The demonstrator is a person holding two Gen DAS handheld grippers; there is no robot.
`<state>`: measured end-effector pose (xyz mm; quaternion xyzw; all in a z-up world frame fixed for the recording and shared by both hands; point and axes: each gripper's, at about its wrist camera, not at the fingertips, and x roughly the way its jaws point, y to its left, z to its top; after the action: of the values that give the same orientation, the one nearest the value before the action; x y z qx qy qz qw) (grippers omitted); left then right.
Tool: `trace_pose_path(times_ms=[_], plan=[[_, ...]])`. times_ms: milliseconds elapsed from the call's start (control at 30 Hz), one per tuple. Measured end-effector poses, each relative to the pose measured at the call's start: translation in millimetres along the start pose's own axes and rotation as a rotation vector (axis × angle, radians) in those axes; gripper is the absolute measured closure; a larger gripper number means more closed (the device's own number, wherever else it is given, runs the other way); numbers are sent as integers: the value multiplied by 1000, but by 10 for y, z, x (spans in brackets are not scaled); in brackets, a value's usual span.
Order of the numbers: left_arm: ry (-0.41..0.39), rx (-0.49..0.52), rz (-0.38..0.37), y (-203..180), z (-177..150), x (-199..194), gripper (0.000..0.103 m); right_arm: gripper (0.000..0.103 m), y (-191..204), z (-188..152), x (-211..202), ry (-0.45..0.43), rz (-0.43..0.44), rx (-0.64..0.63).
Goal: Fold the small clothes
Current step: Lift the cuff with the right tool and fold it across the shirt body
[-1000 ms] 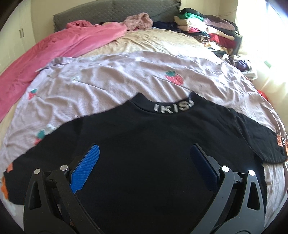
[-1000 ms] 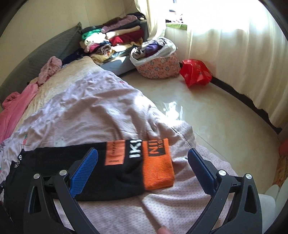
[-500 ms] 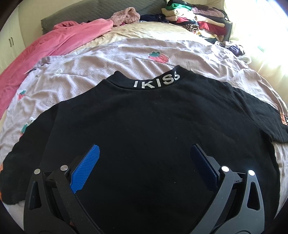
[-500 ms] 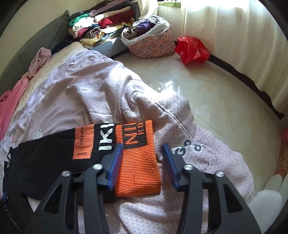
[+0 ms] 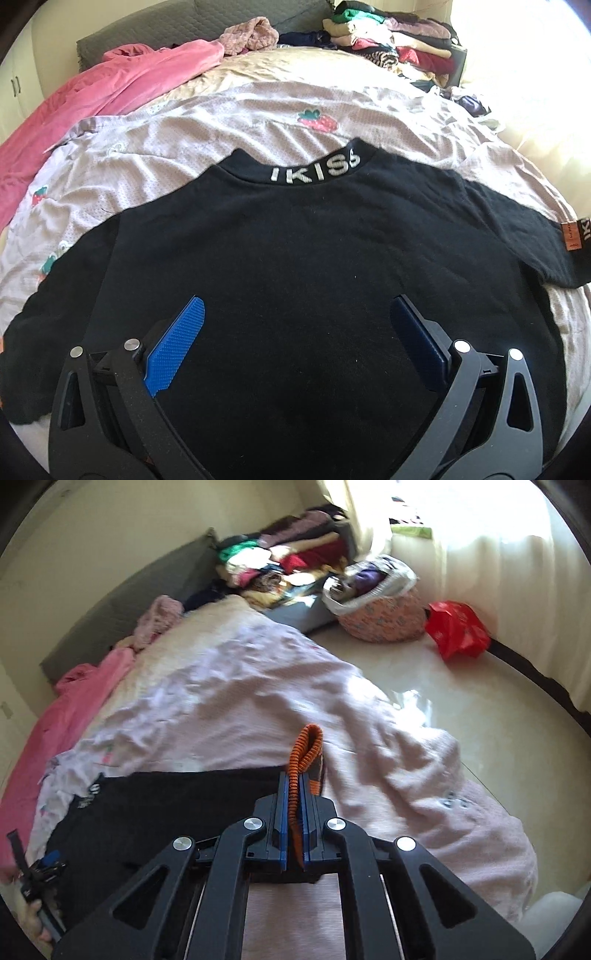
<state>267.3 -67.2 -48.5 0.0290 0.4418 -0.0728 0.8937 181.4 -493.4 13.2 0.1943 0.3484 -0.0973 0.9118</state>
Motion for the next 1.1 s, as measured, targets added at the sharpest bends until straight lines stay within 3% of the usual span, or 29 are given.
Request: trace_pose_path(times_ms=[300, 633, 933, 1033, 1100], plan=[[-28, -19, 3, 193, 17, -194, 8, 98, 1201, 99, -225, -54, 192, -159], [-38, -59, 29, 516, -28, -386, 8, 98, 2581, -88, -60, 33, 423, -329], [-14, -105, -5, 688, -118, -396, 8, 98, 3303, -373, 324, 112, 513, -343], [-3, -110, -37, 683, -147, -369, 8, 94, 3370, -462, 413, 133, 534, -335], [3, -114, -54, 664, -161, -353, 8, 81, 3366, -495, 433, 136, 547, -330]])
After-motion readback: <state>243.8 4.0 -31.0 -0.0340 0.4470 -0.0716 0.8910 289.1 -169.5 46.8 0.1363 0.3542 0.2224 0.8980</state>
